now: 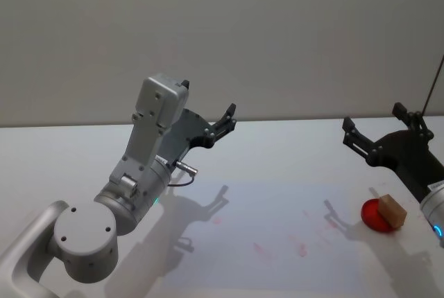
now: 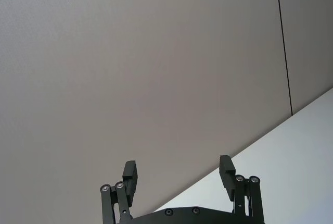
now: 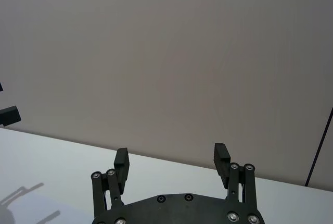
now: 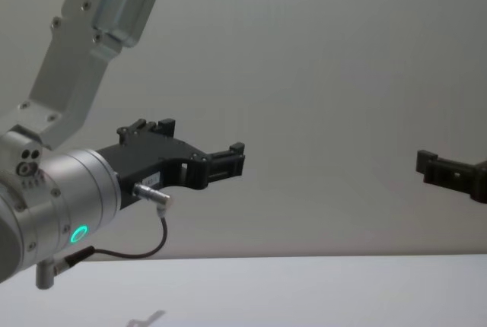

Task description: Use the one hand to pick up the stamp and affix it onto the A4 paper.

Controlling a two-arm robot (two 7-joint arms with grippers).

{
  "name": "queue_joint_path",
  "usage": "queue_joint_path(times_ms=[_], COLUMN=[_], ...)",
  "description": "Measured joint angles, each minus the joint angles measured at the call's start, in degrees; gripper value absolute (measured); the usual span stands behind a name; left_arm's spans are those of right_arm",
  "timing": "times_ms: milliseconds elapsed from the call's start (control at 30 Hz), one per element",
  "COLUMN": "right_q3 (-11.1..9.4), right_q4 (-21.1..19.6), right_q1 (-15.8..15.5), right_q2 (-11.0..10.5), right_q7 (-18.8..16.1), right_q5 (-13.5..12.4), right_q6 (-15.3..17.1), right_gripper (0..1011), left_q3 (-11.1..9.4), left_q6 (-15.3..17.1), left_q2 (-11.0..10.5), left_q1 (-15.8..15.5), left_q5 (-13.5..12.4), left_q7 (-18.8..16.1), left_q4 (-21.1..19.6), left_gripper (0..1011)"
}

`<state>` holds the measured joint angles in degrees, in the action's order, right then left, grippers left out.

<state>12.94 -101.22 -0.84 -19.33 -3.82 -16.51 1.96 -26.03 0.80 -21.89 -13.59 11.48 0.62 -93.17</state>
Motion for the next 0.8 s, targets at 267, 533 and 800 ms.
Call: queue_joint_path(times_ms=[267, 533, 800], right_q3=[0.00, 0.00, -0.01], right_q4=[-0.01, -0.01, -0.01], right_q1=[0.00, 0.00, 0.00], right_q2=[0.00, 0.00, 0.00], right_q7=[0.00, -0.01, -0.01], right_q5=[0.01, 0.05, 0.05], right_q6=[-0.02, -0.02, -0.02], right_gripper=[1001, 1001, 1001], left_q3=[0.00, 0.00, 0.00], left_q6=[0.00, 0.00, 0.00], left_q2=[0.00, 0.00, 0.00], left_q1=[0.00, 0.00, 0.00], left_q5=[0.00, 0.00, 0.00], left_q7=[0.00, 0.00, 0.00], left_q4=[0.00, 0.00, 0.00], left_gripper=[1001, 1001, 1001])
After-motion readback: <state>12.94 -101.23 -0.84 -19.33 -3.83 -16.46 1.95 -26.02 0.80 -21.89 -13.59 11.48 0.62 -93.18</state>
